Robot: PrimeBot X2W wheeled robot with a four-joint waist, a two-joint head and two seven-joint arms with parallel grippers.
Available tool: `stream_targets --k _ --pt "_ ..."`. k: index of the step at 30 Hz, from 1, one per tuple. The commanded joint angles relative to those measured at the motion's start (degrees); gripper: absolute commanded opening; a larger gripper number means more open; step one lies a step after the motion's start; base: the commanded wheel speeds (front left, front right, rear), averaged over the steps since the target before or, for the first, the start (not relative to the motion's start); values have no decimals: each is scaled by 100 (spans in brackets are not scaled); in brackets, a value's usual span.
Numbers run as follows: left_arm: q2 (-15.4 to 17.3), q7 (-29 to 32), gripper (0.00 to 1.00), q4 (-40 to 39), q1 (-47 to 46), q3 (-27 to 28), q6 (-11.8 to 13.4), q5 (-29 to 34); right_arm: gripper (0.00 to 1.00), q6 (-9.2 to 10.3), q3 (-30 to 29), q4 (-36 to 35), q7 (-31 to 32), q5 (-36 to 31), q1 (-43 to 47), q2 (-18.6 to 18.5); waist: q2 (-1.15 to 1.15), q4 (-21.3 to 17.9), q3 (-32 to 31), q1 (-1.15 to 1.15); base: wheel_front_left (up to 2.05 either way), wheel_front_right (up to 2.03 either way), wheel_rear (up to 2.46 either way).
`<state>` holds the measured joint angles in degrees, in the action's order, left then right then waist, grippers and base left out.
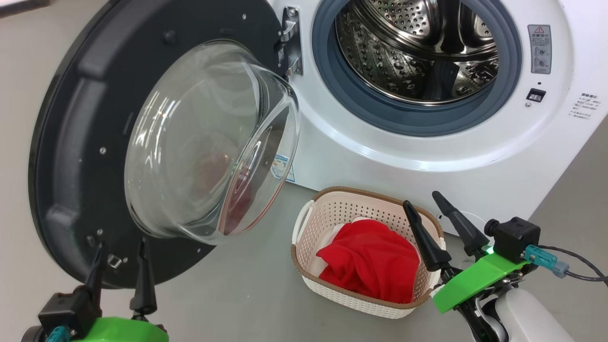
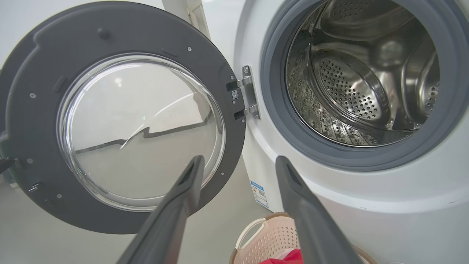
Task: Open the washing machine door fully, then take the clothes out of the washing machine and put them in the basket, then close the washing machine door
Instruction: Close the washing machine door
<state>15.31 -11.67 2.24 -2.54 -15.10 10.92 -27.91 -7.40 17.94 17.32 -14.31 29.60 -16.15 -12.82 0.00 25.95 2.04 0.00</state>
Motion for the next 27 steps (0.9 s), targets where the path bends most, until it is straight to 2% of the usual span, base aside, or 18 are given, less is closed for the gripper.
stream_targets --k 1,17,18,19,21,27 --pt "162 -11 100 -159 -78 198 45 -18 100 -9 87 -132 -69 53 53 17 0 -4 -5 0 0 0 0" --pt "201 24 100 -238 -47 141 79 -47 100 -9 81 -143 -69 51 66 10 0 -24 -12 0 0 0 0" --pt "203 24 85 -239 -48 137 79 -50 100 -9 79 -143 -69 50 67 10 0 -23 -14 0 0 0 0" --pt "204 24 47 -240 -47 132 79 -52 100 -9 77 -143 -69 49 69 9 0 -22 -16 0 0 0 0" --pt "213 23 0 -247 -51 120 76 -48 100 -9 72 -143 -69 48 75 9 0 -16 -20 0 0 0 0" --pt "287 33 0 -431 -134 173 5 -127 100 -9 59 -143 -69 48 99 12 0 24 -40 0 0 0 0"
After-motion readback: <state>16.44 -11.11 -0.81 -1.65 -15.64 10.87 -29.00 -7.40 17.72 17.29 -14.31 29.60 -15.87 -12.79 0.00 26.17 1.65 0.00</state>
